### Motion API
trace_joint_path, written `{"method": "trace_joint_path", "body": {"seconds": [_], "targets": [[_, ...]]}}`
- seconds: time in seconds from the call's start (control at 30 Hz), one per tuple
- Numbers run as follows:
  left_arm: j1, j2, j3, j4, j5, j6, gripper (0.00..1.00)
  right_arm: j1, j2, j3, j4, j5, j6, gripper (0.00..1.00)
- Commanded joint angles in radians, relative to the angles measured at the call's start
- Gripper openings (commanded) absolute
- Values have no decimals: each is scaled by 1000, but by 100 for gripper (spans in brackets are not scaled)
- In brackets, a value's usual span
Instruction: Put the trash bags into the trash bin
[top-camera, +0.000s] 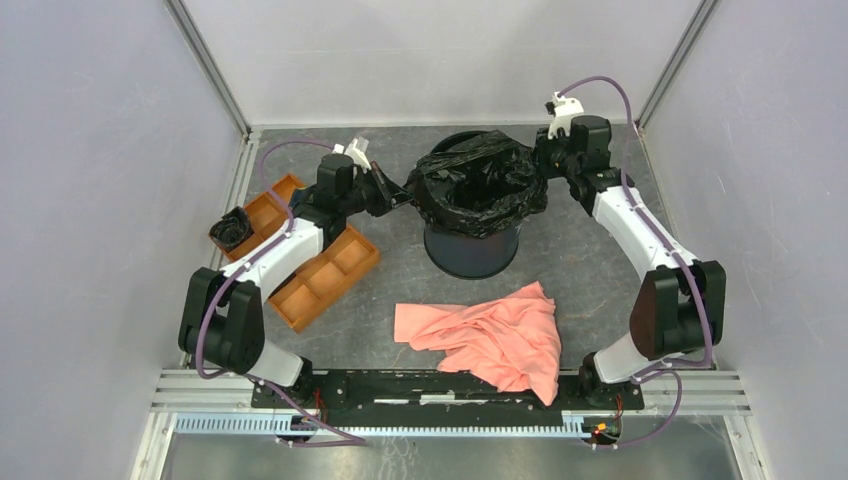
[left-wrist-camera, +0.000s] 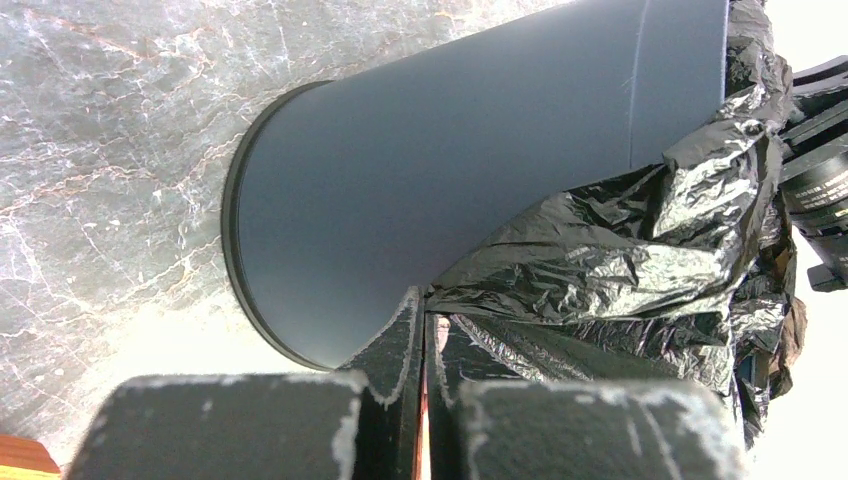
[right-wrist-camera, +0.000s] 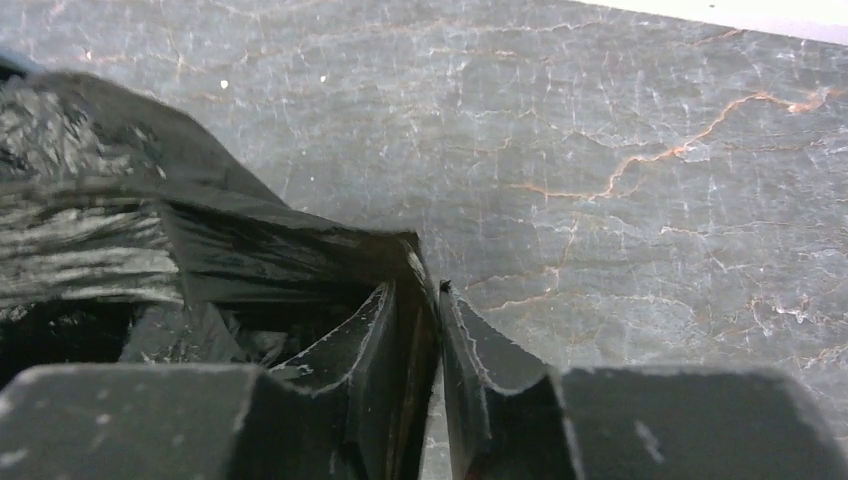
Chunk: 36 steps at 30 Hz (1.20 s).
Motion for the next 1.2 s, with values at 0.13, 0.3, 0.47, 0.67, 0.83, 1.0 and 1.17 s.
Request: {"method": "trace_joint_path", "body": {"seconds": [0.13,0.3,0.47,0.67,0.83,1.0,1.17], "targets": [[4,-50,-2,30,21,97,13,3,-125,105,-212,16,52,54],[4,-139,7,-83,-55,184,37,3,-292,92,-326,30,50,73],[5,-262,54,-250,-177,306,61,4,-439,37,-433,19,-3,82],[-3,-367,104,-265,-234,474,90,3,-574,-68,-399,-111,74,89],[-110,-251,271,-298,-233,611,100,4,-594,-166,-301,-393,140,90],[-301,-104,388,-259,-433,805,100,3,-615,-265,-227,-357,177,81],[-389,21,482,-224,-599,953,100,3,-592,-294,-207,-344,140,60]]}}
